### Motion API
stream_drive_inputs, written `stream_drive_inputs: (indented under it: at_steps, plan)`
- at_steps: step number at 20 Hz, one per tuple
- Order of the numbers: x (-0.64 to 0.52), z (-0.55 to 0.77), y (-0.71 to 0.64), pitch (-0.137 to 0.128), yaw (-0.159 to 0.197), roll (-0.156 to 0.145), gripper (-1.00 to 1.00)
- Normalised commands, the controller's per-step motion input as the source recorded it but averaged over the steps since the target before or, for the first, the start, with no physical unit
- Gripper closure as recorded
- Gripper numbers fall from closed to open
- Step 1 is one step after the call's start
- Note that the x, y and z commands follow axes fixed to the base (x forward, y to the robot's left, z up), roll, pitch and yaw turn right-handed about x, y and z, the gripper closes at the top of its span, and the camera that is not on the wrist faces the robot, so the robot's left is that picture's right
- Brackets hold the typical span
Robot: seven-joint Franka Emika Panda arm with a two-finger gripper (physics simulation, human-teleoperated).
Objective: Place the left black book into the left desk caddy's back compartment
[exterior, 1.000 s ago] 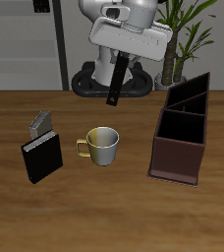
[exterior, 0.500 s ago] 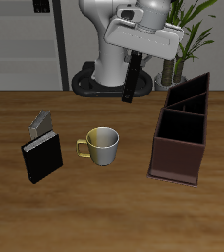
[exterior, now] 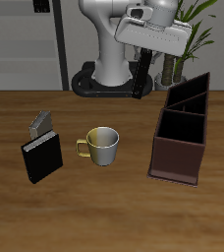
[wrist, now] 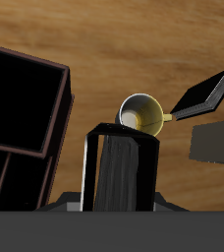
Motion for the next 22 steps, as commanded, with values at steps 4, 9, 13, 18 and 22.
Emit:
stream_drive_inputs:
  at_steps: [4, 9, 13, 18, 22]
  plan:
    - [-0.06, -0.06, 0.20, 0.007, -0.005, 0.021, 1.00]
    - [-0.05, -0.03, 0.24, 0.016, -0.040, 0.024, 1.00]
    - [-0.07, -0.06, 0.38, 0.009, -0.024, 0.046, 1.00]
    - [-0.03, -0.09, 0.45, 0.020, 0.002, 0.056, 1.00]
    - [-0.01, -0.08, 0.35, 0.016, 0.007, 0.037, 1.00]
